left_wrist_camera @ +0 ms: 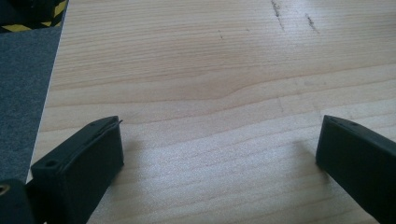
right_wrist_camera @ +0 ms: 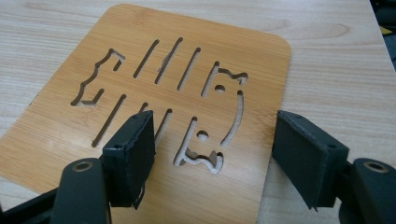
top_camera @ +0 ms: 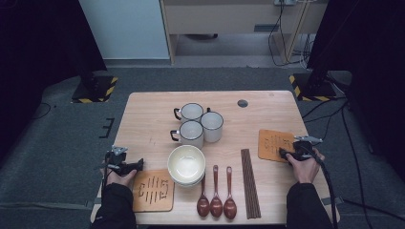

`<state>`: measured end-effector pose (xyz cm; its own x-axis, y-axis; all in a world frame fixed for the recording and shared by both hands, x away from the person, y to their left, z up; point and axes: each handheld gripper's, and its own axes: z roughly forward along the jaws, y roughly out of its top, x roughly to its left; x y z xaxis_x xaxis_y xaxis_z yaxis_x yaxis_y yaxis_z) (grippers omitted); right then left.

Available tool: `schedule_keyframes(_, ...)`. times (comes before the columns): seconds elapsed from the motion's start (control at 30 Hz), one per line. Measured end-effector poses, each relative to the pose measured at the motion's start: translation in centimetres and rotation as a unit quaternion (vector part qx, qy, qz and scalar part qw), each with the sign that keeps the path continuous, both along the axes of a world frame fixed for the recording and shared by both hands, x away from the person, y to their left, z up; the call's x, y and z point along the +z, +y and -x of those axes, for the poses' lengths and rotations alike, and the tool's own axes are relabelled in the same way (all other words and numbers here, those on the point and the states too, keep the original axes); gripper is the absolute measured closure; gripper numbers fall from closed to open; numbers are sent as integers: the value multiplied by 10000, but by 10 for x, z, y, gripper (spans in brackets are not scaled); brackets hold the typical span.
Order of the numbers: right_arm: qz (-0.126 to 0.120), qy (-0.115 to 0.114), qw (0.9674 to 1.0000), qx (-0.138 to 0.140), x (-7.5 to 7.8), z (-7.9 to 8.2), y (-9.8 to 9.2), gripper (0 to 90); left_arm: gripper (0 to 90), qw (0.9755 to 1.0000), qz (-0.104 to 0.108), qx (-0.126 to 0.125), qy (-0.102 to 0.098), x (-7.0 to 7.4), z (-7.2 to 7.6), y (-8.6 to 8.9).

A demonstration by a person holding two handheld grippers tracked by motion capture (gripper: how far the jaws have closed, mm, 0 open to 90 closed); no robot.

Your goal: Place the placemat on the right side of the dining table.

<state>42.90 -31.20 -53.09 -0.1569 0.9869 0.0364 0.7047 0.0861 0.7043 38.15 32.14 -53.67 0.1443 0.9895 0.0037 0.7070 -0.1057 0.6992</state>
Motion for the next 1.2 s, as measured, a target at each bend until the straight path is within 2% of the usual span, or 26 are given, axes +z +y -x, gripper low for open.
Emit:
schedule_keyframes(0.3,-7,-66,9992,388,-1,-2,-9,304,0,10000,4,-3,-2,0,0,0)
schedule_keyframes(0.4,-59,-174,9986,503,-3,-2,-12,303,0,10000,5,-3,-1,0,0,0)
schedule_keyframes(0.73,-60,-144,9965,818,-3,-3,-16,304,0,10000,4,-13,-1,0,0,0)
schedule_keyframes(1.13,-59,-149,9961,869,-3,-4,-17,304,0,10000,5,-13,0,0,0,0)
schedule_keyframes(1.2,-51,-196,9966,795,-3,-3,-16,297,0,10000,4,-13,-1,0,0,0)
